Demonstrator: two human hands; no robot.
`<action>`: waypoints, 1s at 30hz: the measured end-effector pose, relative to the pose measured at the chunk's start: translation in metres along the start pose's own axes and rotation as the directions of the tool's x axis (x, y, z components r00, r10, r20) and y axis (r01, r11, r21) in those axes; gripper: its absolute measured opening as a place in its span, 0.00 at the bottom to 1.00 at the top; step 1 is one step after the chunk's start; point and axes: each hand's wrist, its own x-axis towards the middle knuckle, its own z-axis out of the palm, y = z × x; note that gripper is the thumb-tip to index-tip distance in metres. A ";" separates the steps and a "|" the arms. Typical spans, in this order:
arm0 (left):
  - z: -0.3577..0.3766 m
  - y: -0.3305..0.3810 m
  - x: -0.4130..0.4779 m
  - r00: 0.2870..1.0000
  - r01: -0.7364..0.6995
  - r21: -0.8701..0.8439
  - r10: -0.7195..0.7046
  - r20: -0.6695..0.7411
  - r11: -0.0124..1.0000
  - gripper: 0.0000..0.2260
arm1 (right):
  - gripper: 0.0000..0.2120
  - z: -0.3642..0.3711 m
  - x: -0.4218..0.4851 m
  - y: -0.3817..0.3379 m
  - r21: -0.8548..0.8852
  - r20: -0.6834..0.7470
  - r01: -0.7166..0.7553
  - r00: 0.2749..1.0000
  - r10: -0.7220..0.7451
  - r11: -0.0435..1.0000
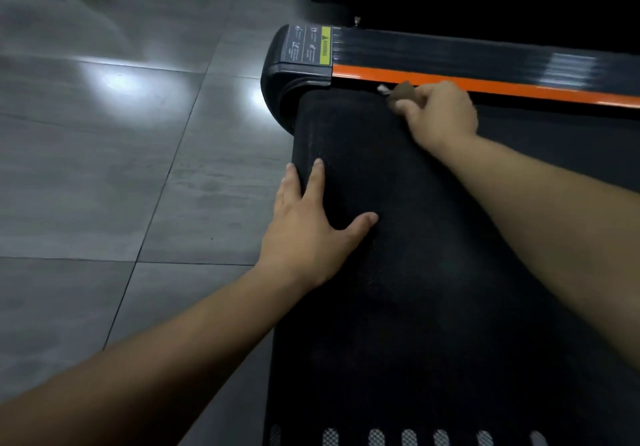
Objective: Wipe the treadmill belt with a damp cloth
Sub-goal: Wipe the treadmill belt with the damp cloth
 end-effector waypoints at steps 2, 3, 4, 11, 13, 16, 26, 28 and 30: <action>0.000 0.003 -0.001 1.000 0.000 0.024 0.000 -0.006 1.000 0.48 | 0.12 -0.001 0.000 0.003 0.026 -0.014 -0.074 0.997 0.074 0.997; 0.000 0.004 -0.001 1.000 0.001 0.030 -0.001 -0.007 1.000 0.48 | 0.12 0.000 -0.008 0.001 0.045 0.006 -0.025 1.000 0.025 0.999; 0.000 0.004 -0.001 1.000 0.001 0.034 -0.001 -0.009 0.999 0.48 | 0.11 0.002 -0.020 -0.002 0.088 0.044 0.055 0.997 -0.059 0.995; -0.001 0.005 -0.003 1.000 -0.006 0.059 0.007 -0.014 0.998 0.47 | 0.13 -0.021 -0.029 0.031 -0.015 0.011 -0.001 1.000 0.001 1.000; -0.001 0.007 -0.003 1.000 0.002 0.076 -0.001 -0.020 0.997 0.46 | 0.13 -0.017 -0.041 0.024 0.018 0.003 0.011 1.000 -0.011 1.000; -0.001 0.012 -0.008 0.999 -0.020 0.168 0.028 -0.042 0.986 0.42 | 0.12 -0.019 -0.090 0.015 0.088 0.098 0.244 0.963 -0.252 0.966; 0.010 0.009 -0.054 0.992 -0.125 0.338 0.129 0.011 0.933 0.34 | 0.12 -0.033 -0.121 0.028 0.043 0.061 0.231 0.970 -0.234 0.972; 0.009 0.008 -0.055 0.990 -0.134 0.319 0.137 0.011 0.938 0.34 | 0.12 -0.038 -0.159 0.025 0.094 0.127 0.382 0.911 -0.392 0.919; 0.008 0.008 -0.056 0.990 -0.131 0.279 0.138 -0.007 0.951 0.33 | 0.12 -0.043 -0.153 0.032 0.039 0.118 0.420 0.899 -0.421 0.907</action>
